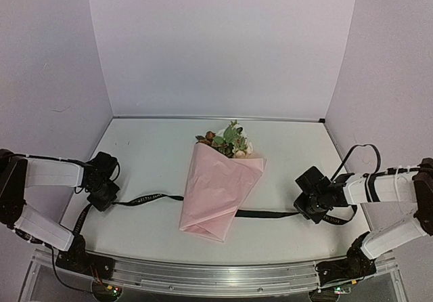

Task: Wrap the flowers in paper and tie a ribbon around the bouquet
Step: Pick up the left side of the ribbon at the center of the board.

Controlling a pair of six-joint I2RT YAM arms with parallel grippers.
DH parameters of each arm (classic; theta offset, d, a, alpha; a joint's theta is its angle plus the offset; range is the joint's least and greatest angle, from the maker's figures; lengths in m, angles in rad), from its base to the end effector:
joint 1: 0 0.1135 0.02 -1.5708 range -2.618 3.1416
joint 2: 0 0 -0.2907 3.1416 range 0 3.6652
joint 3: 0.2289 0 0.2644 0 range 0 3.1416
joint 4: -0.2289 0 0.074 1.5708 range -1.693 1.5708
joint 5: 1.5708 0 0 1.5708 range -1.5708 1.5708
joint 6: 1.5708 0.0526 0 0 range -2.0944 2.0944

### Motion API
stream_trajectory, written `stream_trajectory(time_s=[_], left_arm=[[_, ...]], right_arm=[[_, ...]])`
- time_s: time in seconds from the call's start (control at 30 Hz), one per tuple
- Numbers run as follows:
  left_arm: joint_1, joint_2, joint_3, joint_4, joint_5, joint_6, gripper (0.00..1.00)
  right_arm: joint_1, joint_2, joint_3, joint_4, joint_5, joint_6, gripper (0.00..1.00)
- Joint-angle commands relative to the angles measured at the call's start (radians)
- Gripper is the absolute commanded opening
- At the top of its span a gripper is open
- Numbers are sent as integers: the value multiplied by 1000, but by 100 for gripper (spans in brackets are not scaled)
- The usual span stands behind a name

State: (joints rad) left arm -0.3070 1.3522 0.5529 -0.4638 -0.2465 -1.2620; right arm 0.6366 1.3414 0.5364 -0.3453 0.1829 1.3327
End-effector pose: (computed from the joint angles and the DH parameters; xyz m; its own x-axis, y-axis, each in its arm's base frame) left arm 0.2111 -0.0535 0.1354 -0.4882 -0.8144 -0.3136 -0.7978 0.5621 -0.2179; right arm 0.1882 0.1272 0.1378 -0.6832 0.6833 -0.2576 0.5896 0.7243 0.3575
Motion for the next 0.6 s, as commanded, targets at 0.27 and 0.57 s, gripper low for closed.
stream_trajectory(time_s=[0.27, 0.57], left_arm=[[75, 150, 192, 265, -10, 233, 0], [79, 236, 278, 317, 38, 286, 0]], right_arm=[[-175, 44, 99, -12, -51, -126, 0], [-298, 231, 344, -12, -186, -254, 0]])
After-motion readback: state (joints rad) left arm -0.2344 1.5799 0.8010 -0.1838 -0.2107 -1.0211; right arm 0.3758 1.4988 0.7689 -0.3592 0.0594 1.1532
